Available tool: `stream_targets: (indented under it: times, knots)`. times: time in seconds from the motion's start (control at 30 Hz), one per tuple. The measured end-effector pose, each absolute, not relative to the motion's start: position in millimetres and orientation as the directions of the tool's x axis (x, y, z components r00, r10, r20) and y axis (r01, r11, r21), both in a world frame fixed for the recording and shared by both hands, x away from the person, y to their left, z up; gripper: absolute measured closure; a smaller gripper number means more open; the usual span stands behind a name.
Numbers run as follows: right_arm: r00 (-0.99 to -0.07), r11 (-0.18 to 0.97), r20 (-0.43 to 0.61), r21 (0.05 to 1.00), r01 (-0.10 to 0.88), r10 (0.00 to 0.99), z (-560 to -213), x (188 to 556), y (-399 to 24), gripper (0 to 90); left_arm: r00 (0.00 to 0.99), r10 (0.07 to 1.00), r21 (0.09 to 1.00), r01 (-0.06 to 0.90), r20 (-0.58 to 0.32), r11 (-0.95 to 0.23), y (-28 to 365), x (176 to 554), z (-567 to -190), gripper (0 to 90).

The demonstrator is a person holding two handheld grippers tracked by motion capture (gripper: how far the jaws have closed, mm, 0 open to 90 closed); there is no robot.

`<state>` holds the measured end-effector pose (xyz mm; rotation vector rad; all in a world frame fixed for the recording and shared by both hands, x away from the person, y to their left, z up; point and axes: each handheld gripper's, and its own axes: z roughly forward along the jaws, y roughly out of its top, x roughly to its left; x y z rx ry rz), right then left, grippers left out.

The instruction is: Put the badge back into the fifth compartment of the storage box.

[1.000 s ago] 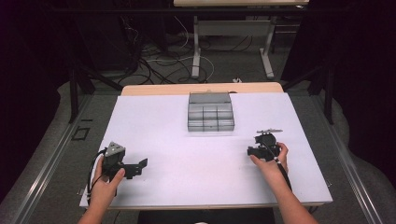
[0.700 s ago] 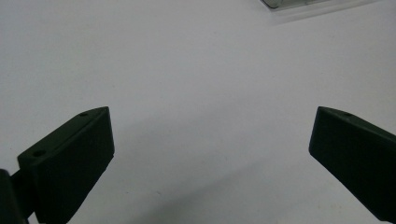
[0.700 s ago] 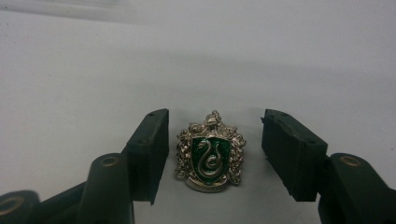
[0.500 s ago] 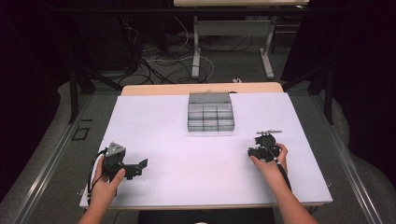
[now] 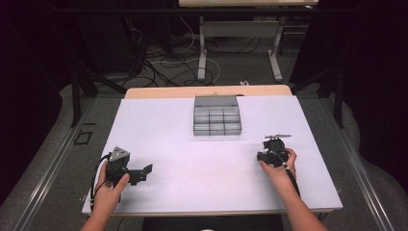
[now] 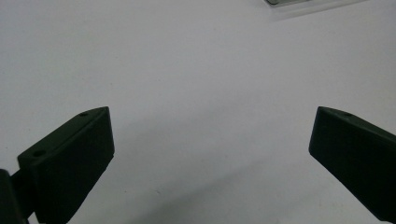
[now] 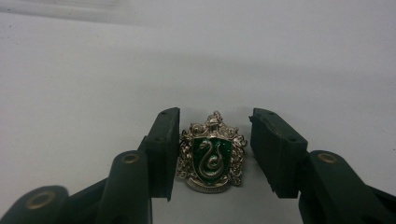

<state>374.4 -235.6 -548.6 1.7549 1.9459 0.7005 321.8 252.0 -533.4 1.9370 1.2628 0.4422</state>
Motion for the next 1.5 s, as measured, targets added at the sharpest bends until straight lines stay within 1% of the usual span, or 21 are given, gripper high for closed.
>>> stream_targets:
  times: [0.17,0.53,0.87,0.97,1.03,1.37,1.5]
  knots:
    - [-0.111,0.073,0.021,0.624,0.778,0.994,-548.4,374.6,-236.1,56.5,0.454,0.883,0.747,0.626,-0.117,-0.223,253.2,321.7,-532.9,0.2]
    - [-0.11,0.072,0.022,0.625,0.777,0.994,-548.0,374.7,-236.7,57.0,0.459,0.881,0.742,0.629,-0.113,-0.232,253.9,321.7,-533.2,0.2]
    - [-0.119,0.08,0.019,0.635,0.769,0.993,-542.4,374.7,-238.5,57.1,0.447,0.887,0.756,0.619,-0.116,-0.214,251.2,322.2,-535.5,0.2]
    - [-0.118,0.08,0.019,0.635,0.769,0.993,-539.3,375.6,-238.9,57.1,0.461,0.88,0.738,0.632,-0.113,-0.236,252.6,322.4,-534.4,0.2]
    - [-0.123,0.083,0.018,0.638,0.766,0.992,-538.6,376.1,-239.0,57.1,0.452,0.884,0.743,0.631,-0.118,-0.223,251.4,322.5,-535.1,0.2]
    - [-0.146,0.087,0.038,0.649,0.756,0.989,-517.5,380.5,-237.9,57.1,0.451,0.885,0.745,0.629,-0.117,-0.222,250.3,323.0,-536.4,0.3]
    - [-0.158,0.102,0.028,0.65,0.753,0.987,-511.3,381.4,-236.3,57.1,0.448,0.885,0.746,0.631,-0.126,-0.213,250.0,322.7,-536.4,0.2]
